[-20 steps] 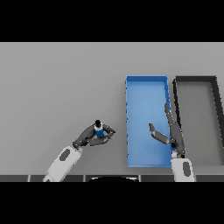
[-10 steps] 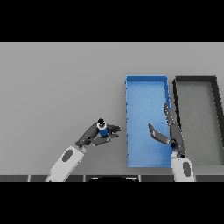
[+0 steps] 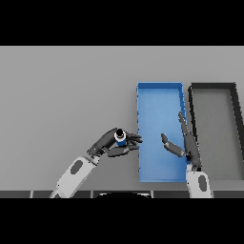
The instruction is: Pick up the blue pipe and place it into the blue bin.
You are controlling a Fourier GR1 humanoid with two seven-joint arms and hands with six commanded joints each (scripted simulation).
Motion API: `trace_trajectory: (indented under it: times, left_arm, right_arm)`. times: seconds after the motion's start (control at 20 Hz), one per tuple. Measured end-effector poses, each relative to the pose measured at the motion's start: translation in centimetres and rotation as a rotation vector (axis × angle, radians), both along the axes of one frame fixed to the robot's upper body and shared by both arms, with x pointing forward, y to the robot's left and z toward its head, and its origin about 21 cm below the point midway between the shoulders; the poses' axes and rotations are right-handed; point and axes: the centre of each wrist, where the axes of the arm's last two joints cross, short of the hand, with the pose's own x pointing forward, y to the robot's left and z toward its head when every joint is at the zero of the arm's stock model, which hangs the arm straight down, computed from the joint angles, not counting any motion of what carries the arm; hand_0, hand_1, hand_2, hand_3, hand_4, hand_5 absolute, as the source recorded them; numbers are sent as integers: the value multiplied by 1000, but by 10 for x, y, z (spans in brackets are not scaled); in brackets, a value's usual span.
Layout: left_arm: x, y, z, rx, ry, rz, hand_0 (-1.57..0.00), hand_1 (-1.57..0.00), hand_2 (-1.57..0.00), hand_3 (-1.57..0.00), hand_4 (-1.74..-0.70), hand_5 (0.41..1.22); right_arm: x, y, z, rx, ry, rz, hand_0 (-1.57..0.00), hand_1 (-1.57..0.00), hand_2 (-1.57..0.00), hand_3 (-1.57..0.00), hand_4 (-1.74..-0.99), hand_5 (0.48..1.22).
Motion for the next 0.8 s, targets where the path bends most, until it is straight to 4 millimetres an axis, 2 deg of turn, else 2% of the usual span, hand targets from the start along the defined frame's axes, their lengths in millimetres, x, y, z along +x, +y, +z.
trace_trajectory:
  times: [0.15, 0.2, 0.3, 0.45, 0.5, 0.6, 0.7, 0.8]
  left_arm:
    - [-3, 4, 2, 24, 8, -2, -1567, -1568, -1568, -1568, -1466, 1220]
    - [-1, 3, 1, 32, 18, 4, -1568, -1569, -1569, -1569, -1466, 1220]
    - [-1, 7, 0, 23, 11, 7, -1569, -1569, -1570, -1570, -1466, 1220]
    - [0, 7, -2, 18, 3, 1, -1570, -1570, -1570, -1570, -1466, 1220]
    - [-1, 2, -1, 20, 10, -8, -1570, -1570, -1570, -1570, -1467, 1220]
    - [2, 2, 0, 29, 12, -8, -1571, -1571, -1571, -1571, -1467, 1221]
    - [2, 2, -3, 39, 14, -11, -1571, -1571, -1571, -1571, -1467, 1221]
    - [-2, -2, 1, 17, 2, -28, -1571, -1571, -1571, -1571, -1467, 1221]
  right_arm:
    - [-1, -5, 0, -3, -6, 0, 1, 1, 1, 1, -1145, 643]
    - [-11, 2, -4, 5, -19, -23, 1, 1, 1, 1, -1141, 643]
    - [-46, 21, -13, 20, -44, -137, 1, 1, 1, 1, -1138, 643]
    - [-109, 58, -18, 26, -51, -387, 1, 1, 1, 1, -1191, 642]
    - [-120, 66, -17, 31, -37, -458, 1, 1, -2, 1, -1184, 642]
    - [-130, 73, -7, 26, -64, -502, 1, -2, -41, 1, -1195, 648]
    - [-133, 76, 8, 159, -170, -402, 1, -22, -89, -1, -1202, 624]
    - [-134, 73, 16, 244, -37, -285, 1, -29, -120, -1, -1215, 607]
